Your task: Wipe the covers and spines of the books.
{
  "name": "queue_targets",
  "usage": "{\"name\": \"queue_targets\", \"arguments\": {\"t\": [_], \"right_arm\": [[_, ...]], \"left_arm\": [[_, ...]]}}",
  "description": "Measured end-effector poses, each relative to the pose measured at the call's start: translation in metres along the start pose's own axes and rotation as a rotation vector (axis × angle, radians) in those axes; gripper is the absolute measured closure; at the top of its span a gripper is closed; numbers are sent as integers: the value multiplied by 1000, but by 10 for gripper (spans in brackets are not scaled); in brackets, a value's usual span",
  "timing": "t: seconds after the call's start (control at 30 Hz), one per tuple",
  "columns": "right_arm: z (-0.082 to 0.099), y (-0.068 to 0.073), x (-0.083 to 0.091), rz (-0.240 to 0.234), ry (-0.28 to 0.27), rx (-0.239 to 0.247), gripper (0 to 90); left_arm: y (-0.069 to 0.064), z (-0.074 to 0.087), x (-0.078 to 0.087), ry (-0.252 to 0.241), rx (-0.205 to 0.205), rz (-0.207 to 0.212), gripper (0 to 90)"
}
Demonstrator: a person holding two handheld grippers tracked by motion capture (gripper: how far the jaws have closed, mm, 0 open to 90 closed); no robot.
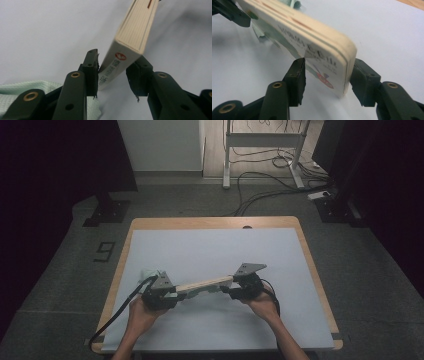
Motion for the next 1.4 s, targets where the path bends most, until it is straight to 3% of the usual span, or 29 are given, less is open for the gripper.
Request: {"name": "queue_targets", "arguments": {"t": [0.33, 0.67, 0.77, 0.83, 1.0, 1.4], "right_arm": [[0, 6, 14, -16, 11, -5, 374], [7, 13, 19, -29, 48, -32, 298], [9, 15, 21, -33, 56, -44, 289], [11, 16, 23, -37, 61, -44, 288], [17, 21, 26, -45, 73, -43, 285], [32, 27, 34, -57, 76, -75, 284]], "left_arm": [[-11, -1, 7, -28, 58, 38, 510], [-19, 4, 7, -19, 82, 8, 263], [-22, 7, 6, -12, 87, -25, 183], [-25, 9, 5, -15, 103, -11, 147], [-31, 14, 3, 10, 117, 3, 142], [-42, 27, 3, 12, 160, 19, 139]]}}
Point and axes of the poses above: each handheld gripper's, and its own axes: x roughly backward along the jaws, z roughly out of its underside, y roughly to its left, the point moved 4 cm from there along -x, roughly forward along the jaws, and after that the axes turned 2 degrees about -y, right-handed, at the moved point
